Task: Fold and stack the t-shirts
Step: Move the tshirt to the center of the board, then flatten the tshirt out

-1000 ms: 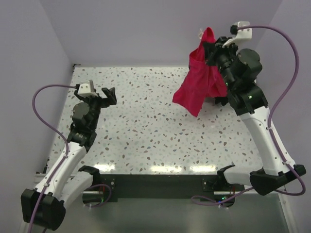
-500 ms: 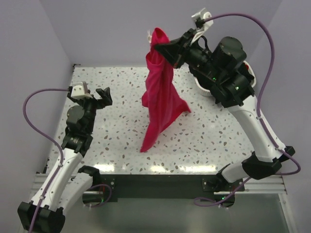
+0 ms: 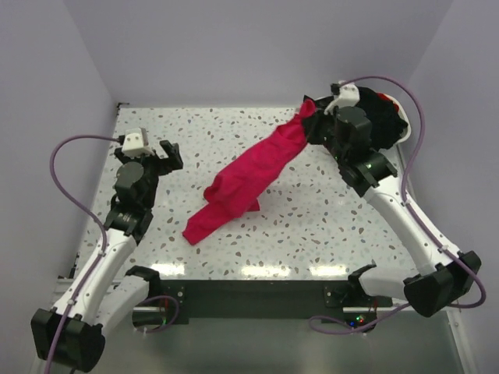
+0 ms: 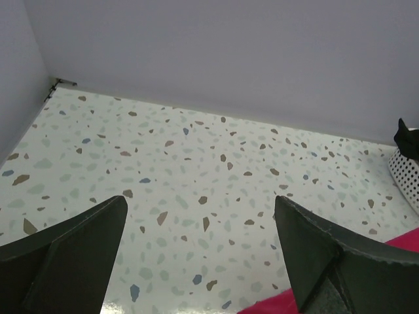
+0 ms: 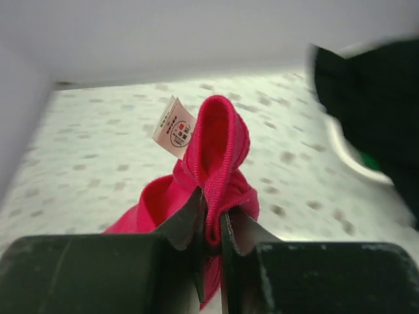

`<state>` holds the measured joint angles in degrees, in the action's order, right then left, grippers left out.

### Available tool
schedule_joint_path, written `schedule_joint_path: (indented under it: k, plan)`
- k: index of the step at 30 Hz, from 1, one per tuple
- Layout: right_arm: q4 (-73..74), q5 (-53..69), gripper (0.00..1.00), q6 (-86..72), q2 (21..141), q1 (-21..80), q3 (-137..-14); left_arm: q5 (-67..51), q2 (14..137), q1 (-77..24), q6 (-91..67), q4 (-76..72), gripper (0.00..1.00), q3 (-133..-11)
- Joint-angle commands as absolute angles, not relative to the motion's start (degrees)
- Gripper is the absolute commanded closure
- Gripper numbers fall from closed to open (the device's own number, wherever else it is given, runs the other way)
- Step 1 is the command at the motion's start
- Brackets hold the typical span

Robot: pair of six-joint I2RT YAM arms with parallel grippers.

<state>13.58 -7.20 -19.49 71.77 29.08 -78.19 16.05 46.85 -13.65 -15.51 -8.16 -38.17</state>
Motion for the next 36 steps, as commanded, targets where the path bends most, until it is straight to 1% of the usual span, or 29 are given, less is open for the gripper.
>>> schedule_joint_path:
  k: [1,2,3,4,5,6,7,8,11,12,16,17,19,23,24,27,32,36]
  plan:
    - [14.14,-26.94,0.88,-25.65,71.54,22.86,-69.27,15.65,50.96,-13.8,-15.91,-9.93,0.0,-39.2]
    - [15.02,-28.37,0.6,-25.92,73.11,22.16,-67.95,15.38,51.85,-13.89,-16.08,-10.19,0.0,-39.11]
    - [16.07,-29.69,0.44,-26.1,73.91,22.15,-65.85,15.21,52.81,-13.89,-16.26,-10.54,0.01,-38.85]
    - [16.34,-30.14,0.32,-26.54,74.87,22.15,-65.05,15.21,54.91,-14.06,-16.35,-10.98,0.01,-38.67]
    - [16.35,-28.75,0.24,-26.72,75.67,22.24,-64.43,15.21,56.06,-13.98,-16.43,-10.99,0.01,-38.58]
    - [15.3,-27.52,0.2,-26.72,76.8,22.24,-63.29,15.38,57.29,-14.06,-16.44,-11.07,0.01,-38.58]
    - [14.42,-25.6,0.2,-26.37,77.25,22.15,-62.76,15.38,59.48,-14.06,-16.52,-11.16,0.01,-38.67]
    - [13.28,-19.83,0.2,-26.28,77.43,22.24,-62.06,15.38,60.55,-14.06,-16.61,-11.34,0.01,-38.76]
    - [9.06,-12.24,0.21,-25.75,78.04,23.11,-59.24,13.28,63.8,-14.06,-17.31,-12.56,0.01,-39.02]
    - [8.18,-10.13,0.22,-25.58,78.22,24.86,-58.28,10.92,64.24,-14.06,-17.58,-13.09,0.01,-38.94]
    - [8.26,-10.11,0.26,-23.65,81.2,31.71,-57.04,4.58,66.44,-14.32,-20.29,-17.74,0.04,-37.01]
    - [8.44,-9.41,0.28,-23.64,82.08,33.82,-56.95,3.79,66.97,-14.59,-20.65,-18.19,0.05,-36.65]
    - [7.21,-5.21,0.32,-24.69,83.84,35.06,-56.08,3.34,68.98,-16.16,-21.09,-18.28,0.07,-36.21]
    - [4.4,-2.02,0.36,-25.84,90.33,37.87,-55.28,7.28,71.89,-20.73,-22.14,-17.67,0.08,-34.72]
    - [4.31,-1.15,0.38,-25.49,91.31,38.32,-55.98,9.38,72.07,-22.22,-23.11,-17.49,0.08,-33.41]
    - [3.17,-0.35,0.39,-25.4,94.21,39.99,-56.86,12.38,70.85,-23.38,-25.3,-17.49,0.09,-29.19]
    - [2.11,-0.09,0.4,-24.61,97.2,42.44,-58.71,17.48,63.56,-25.13,-30.67,-16.96,0.17,-21.11]
    - [1.5,-1.4,0.41,-24.52,98.17,43.5,-59.5,23.1,58.98,-28.03,-33.04,-13.19,0.18,-17.94]
